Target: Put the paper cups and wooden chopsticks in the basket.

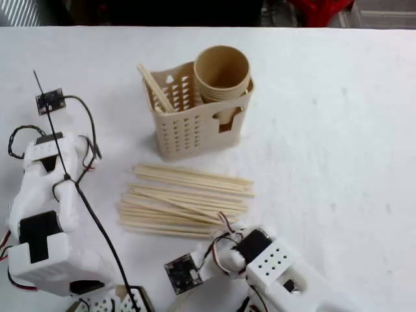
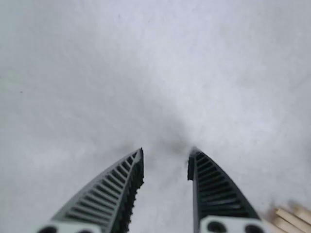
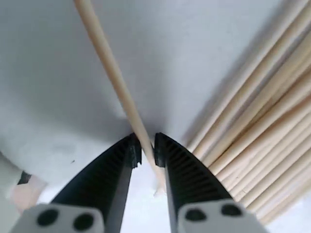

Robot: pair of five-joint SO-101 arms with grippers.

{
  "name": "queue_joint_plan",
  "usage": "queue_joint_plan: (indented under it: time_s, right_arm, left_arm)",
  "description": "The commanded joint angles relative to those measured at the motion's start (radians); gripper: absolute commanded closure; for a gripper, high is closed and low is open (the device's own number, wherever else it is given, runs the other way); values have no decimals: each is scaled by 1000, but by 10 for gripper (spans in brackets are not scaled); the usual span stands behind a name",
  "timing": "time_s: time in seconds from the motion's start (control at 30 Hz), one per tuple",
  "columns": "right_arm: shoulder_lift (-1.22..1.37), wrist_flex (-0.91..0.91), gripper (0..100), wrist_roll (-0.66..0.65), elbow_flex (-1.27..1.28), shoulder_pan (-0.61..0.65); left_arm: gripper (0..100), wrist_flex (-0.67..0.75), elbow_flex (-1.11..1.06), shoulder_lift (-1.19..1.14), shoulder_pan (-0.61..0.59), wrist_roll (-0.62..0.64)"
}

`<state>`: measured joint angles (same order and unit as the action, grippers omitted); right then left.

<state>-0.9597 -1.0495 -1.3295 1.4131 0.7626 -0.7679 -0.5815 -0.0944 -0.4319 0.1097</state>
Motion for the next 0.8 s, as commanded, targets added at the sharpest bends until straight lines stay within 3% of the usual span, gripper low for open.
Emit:
queue_joint_plan:
  time_s: [0.0,0.4,0.5,0.6,0.77]
  right_arm:
    - [-15,13,981,29,-51,-65]
    - [-5,7,981,94,-348,-398]
    - [-5,8,981,219,-370,-407]
    - [-13,8,981,428,-425,-403]
    - [-7,4,982,692,-651,-334]
  left_arm:
    - [832,18,11,2,10,8]
    - [832,18,11,2,10,8]
    - [832,18,11,2,10,8]
    - [832,18,11,2,10,8]
    - [832,18,11,2,8,8]
